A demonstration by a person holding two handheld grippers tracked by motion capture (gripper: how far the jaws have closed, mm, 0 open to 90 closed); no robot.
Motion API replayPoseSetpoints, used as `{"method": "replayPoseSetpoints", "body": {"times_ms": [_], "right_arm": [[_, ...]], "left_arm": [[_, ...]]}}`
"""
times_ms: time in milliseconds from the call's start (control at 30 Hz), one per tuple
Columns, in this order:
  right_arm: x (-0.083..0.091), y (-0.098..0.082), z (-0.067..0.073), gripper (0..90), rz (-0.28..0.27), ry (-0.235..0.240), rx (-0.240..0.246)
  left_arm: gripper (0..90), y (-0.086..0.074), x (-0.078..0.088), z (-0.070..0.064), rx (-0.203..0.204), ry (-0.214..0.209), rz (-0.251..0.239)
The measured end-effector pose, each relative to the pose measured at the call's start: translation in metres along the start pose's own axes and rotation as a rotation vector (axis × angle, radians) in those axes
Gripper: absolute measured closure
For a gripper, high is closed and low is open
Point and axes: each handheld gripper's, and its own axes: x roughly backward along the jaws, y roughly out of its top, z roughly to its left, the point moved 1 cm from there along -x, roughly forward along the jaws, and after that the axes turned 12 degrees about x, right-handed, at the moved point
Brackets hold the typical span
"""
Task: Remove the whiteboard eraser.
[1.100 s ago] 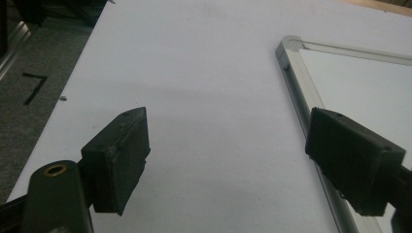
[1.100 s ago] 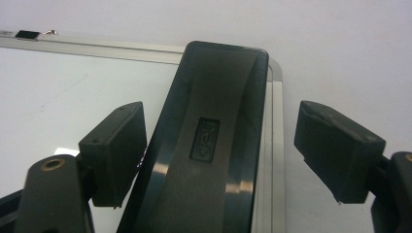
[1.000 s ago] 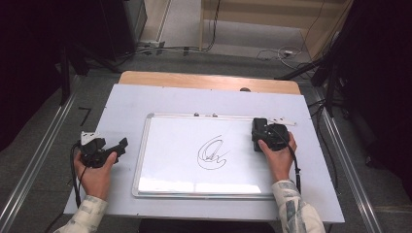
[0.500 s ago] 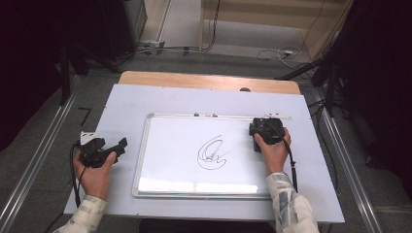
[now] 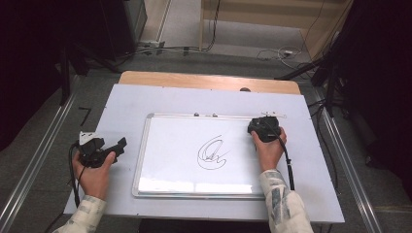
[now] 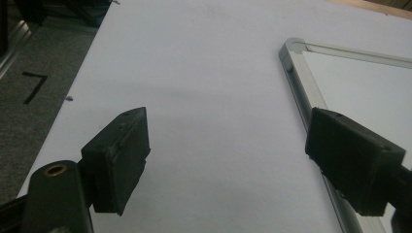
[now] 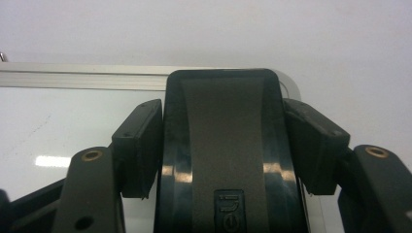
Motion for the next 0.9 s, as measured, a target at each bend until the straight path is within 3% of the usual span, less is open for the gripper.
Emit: {"method": "replayPoseSetpoints", "body": {"times_ms": [433,900], "right_arm": [[0.0002,0.0001,-0.0051,37.3,-0.015,0.044,-0.024],[0.0041,-0.0009,-0.0050,38.3,-0.015,0.052,0.002]], "left_arm": [[16.9,0.0001,0.0011,-0.0002,0.000,0.000,-0.002],[16.9,0.0008,0.0014,0.0020,0.008,0.001,-0.007]]}}
